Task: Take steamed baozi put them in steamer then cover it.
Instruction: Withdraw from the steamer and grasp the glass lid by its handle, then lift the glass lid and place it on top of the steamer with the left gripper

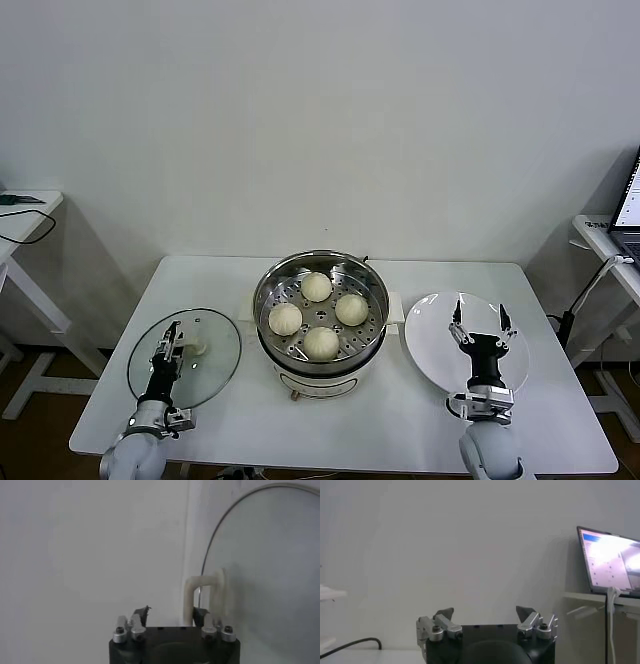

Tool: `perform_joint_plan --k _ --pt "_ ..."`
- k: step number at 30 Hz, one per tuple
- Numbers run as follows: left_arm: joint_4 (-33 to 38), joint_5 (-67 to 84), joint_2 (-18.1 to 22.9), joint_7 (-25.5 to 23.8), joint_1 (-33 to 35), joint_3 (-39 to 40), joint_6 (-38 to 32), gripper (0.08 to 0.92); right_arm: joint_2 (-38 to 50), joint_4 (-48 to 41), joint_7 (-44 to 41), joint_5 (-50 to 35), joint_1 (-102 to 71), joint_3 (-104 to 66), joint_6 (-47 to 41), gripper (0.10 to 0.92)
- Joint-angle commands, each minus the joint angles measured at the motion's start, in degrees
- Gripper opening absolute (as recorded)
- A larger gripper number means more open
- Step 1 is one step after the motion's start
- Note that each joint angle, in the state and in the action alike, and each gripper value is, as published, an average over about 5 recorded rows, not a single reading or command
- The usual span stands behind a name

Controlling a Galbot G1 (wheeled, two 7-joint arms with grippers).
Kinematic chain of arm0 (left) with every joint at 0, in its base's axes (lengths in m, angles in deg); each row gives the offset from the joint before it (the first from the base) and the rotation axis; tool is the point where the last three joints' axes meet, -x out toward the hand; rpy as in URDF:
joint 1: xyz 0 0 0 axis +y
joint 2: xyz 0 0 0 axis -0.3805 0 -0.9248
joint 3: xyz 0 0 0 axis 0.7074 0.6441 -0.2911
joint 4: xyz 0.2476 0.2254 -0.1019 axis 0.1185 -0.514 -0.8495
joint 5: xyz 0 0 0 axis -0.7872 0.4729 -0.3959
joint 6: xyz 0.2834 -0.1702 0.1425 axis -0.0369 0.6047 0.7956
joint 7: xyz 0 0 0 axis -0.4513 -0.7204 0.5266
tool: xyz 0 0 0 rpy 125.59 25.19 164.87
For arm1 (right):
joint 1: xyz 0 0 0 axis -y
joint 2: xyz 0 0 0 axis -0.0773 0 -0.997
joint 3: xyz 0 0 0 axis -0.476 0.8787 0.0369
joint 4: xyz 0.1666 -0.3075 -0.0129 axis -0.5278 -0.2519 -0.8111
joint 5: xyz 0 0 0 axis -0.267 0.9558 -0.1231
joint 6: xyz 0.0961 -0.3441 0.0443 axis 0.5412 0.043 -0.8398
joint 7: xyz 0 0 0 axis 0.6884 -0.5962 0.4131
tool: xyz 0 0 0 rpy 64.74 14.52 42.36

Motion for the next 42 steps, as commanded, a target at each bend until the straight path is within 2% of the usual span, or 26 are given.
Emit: perform_joint_plan --k 1,9,11,18,27,31,34,42 --pt "-0.7 0.2 0.0 -0.2 -0.6 0.1 -0.1 0.446 -0.1 0.1 0.1 0.1 0.1 0.1 -0.1 0.823" --pt "-0.1 0.3 0.0 0.0 -0.4 -0.3 -0.9 0.221 -0.3 0.1 0.1 0.2 0.2 0.2 0.0 0.823" --pt "1.6 0.4 0.0 0.1 0.0 -0.9 -1.2 0.196 -0.5 0.1 0.1 0.3 0.2 0.3 0.0 0.823" --pt "17.3 1.9 -1.3 -1.1 3.9 -4.1 0.0 0.187 -1.3 -0.2 -0.1 0.8 0.4 0.8 0.0 0.823" --pt "38.9 6.6 -4.6 -5.4 6.1 -5.0 5.8 0.187 -1.7 0.4 -0.1 0.9 0.3 0.7 0.0 0.823" --pt "44.8 6.3 -5.3 -7.2 4.9 -0.5 9.1 0.187 -1.7 0.8 -0.1 0.8 0.0 0.4 0.0 0.823" --pt "47.3 4.7 -5.3 -8.7 3.3 6.2 11.8 0.187 -1.6 1.2 -0.1 0.6 -0.2 0.0 0.0 0.823" --pt "46.1 0.4 -2.7 -14.5 -1.8 26.3 21.4 0.187 -1.6 1.2 -0.1 0.3 -0.4 -0.9 0.0 0.823"
